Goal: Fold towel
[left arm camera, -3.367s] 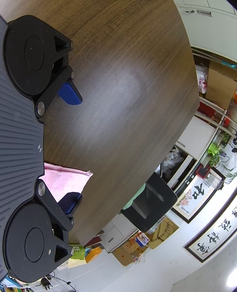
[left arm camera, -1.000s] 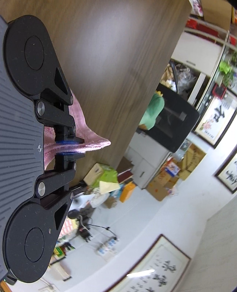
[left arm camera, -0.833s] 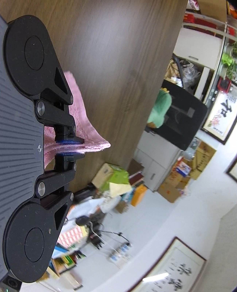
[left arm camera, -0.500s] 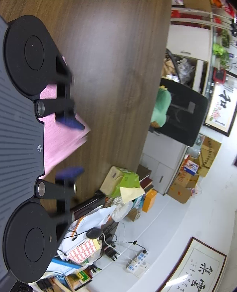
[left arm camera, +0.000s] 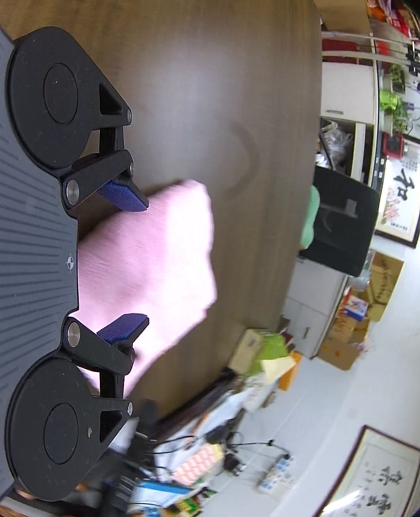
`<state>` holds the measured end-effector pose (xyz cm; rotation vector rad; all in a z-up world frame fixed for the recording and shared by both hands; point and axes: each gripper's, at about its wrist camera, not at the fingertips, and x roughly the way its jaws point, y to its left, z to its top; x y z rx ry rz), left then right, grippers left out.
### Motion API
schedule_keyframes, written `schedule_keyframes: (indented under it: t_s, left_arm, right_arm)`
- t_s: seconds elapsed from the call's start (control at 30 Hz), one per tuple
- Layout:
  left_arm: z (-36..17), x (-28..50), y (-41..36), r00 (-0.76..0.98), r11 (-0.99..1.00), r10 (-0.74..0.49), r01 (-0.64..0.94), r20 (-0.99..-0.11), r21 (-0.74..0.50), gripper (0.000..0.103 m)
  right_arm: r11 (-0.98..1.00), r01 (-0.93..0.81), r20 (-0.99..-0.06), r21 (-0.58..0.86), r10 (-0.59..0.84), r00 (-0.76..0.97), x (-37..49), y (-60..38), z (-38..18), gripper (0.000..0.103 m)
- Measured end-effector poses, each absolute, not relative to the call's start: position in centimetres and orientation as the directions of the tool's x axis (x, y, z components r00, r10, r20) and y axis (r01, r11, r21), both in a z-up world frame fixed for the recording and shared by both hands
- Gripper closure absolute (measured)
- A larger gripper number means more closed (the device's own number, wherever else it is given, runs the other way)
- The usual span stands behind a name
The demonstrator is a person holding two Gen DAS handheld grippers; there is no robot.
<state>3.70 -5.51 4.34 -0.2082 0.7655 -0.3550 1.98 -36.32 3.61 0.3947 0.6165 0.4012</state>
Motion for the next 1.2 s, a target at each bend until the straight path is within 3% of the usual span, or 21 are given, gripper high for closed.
schedule_keyframes:
  t_s: [0.07, 0.27, 0.63, 0.77, 0.97, 1.1, 1.2]
  left_arm:
    - [4.1, 3.6, -5.6, 0.670, 0.928, -0.371, 0.240, -0.643, -0.286, 0.033]
    - [2.4, 4.4, -6.6, 0.624, 0.937, -0.350, 0.255, -0.699, -0.241, 0.032]
    - [2.3, 5.8, -6.8, 0.682, 0.969, -0.200, 0.245, -0.703, -0.038, 0.029]
    - [2.4, 6.5, -6.1, 0.745, 0.978, -0.065, 0.180, -0.664, 0.107, 0.028]
    - [3.1, 7.2, -2.6, 0.736, 0.992, -0.072, 0.123, -0.673, 0.029, 0.028]
    - [3.9, 6.5, -0.2, 0.765, 0.997, -0.053, 0.079, -0.642, 0.011, 0.029]
    - [4.8, 5.7, 2.5, 0.786, 0.997, -0.072, 0.034, -0.614, -0.072, 0.029]
  right_arm:
    - [0.828, -0.286, -0.466, 0.483, 0.519, 0.717, 2.3, -35.6, 3.3, 0.063]
    - [0.860, -0.231, -0.618, 0.454, 0.491, 0.613, 4.8, -32.9, 0.3, 0.063]
    - [0.883, -0.259, -0.628, 0.392, 0.462, 0.626, 3.6, -29.3, 0.2, 0.062]
    - [0.880, -0.314, -0.623, 0.356, 0.474, 0.623, 3.1, -26.0, 0.2, 0.052]
    - [0.928, -0.367, -0.631, 0.060, 0.321, 0.707, 1.5, -19.4, 0.4, 0.039]
    - [0.906, -0.398, -0.602, 0.147, 0.401, 0.690, 1.6, -20.7, 1.2, 0.040]
    - [0.901, -0.379, -0.546, 0.210, 0.430, 0.719, 2.2, -22.5, 2.8, 0.040]
